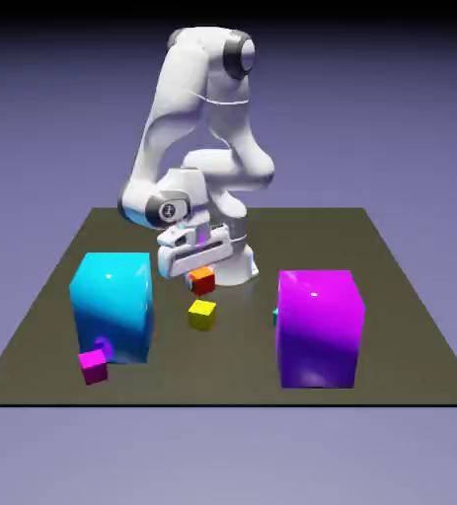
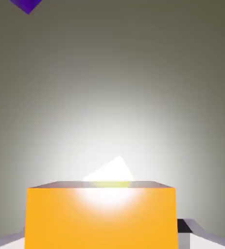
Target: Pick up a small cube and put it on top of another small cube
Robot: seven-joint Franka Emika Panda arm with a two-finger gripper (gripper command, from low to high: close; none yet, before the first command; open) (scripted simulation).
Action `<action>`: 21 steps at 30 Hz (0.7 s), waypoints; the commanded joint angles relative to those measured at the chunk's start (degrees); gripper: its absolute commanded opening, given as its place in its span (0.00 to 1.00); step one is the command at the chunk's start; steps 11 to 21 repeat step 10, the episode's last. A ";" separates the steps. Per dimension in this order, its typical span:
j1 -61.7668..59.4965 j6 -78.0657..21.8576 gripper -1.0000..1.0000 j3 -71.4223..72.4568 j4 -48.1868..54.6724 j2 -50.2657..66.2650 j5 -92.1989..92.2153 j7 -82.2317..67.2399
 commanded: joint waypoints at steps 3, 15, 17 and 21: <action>-6.12 -2.36 0.00 5.05 -0.56 2.55 4.97 -6.28; -15.13 -5.69 1.00 12.36 -1.37 6.24 12.15 -15.35; -15.13 -5.69 1.00 12.36 -1.37 6.24 12.15 -15.35; -15.13 -5.69 1.00 12.36 -1.37 6.24 12.15 -15.35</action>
